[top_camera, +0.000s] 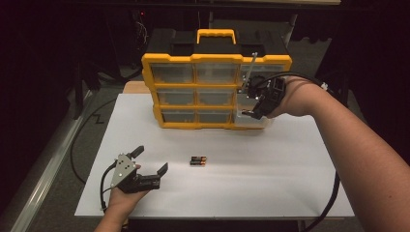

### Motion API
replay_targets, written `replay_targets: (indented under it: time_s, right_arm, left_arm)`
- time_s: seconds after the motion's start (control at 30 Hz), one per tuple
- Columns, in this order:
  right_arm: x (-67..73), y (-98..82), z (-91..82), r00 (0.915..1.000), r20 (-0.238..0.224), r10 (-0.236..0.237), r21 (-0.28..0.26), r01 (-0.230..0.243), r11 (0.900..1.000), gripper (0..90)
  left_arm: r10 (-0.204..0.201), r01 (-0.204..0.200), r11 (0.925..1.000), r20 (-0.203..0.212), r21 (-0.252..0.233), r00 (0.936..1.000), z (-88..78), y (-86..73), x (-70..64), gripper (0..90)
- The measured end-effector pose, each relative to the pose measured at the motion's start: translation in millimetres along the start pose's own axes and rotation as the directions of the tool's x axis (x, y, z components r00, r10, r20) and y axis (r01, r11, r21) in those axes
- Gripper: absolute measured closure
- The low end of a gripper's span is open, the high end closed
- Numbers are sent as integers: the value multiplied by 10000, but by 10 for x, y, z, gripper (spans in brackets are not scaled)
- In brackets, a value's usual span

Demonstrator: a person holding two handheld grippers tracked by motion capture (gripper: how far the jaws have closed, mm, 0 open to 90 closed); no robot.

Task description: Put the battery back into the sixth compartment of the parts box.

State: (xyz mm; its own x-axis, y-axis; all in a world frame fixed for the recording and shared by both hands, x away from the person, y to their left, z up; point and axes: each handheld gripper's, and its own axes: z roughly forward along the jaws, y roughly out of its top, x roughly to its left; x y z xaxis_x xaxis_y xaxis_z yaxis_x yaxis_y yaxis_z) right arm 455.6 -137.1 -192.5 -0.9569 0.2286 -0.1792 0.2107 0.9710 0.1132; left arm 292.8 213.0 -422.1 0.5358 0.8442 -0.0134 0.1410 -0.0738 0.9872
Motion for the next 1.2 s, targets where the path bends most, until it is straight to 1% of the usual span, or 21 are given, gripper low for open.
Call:
replay_targets:
  time_s: [0.07,0.13,0.17,0.2,0.27,0.53,0.7,0.83,0.9,0.93,0.97,1.07,1.2]
  right_arm:
    - [-11,25,-12,10000,68,0,21,0,10000,793]
    - [-33,53,-27,10000,40,43,-54,-43,10000,793]
    - [-38,64,-34,9999,91,94,34,-94,9999,792]
    - [-51,73,-29,9999,137,50,13,-51,10000,793]
    - [-75,85,-26,9998,187,121,59,-122,9999,793]
    - [-167,89,-7,9989,359,301,248,-310,9992,792]
    - [-233,84,48,9979,436,469,361,-484,9982,792]
    - [-249,96,73,9980,402,479,368,-494,9981,791]
    - [-262,104,81,9974,508,516,395,-537,9978,791]
    - [-265,109,77,9973,489,542,416,-563,9975,791]
    - [-264,113,80,9976,446,537,310,-551,9980,791]
    - [-270,121,84,9975,431,557,377,-573,9976,790]
    - [-276,107,91,9967,514,623,368,-642,9973,788]
  left_arm:
    - [7,-7,10000,13,1,10000,1,1,3,13]
    - [-6,6,10000,9,-7,10000,3,1,3,13]
    - [-9,9,10000,12,-3,10000,3,0,4,13]
    - [-10,10,10000,17,-1,10000,3,0,5,13]
    - [-5,5,10000,18,-3,10000,1,1,5,13]
    - [-22,22,10000,43,-12,10000,7,0,0,14]
    - [-5,4,10000,63,26,10000,10,-2,-1,14]
    - [-35,35,10000,70,15,10000,10,-2,0,15]
    - [-10,9,10000,115,49,9999,12,-3,-1,15]
    - [-6,5,10000,127,33,9999,12,-2,-5,16]
    - [-6,6,10000,140,24,9999,11,-2,-8,16]
    - [-20,20,10000,139,-3,9999,8,-1,-7,16]
    - [-23,23,10000,151,14,9999,9,-1,-4,17]
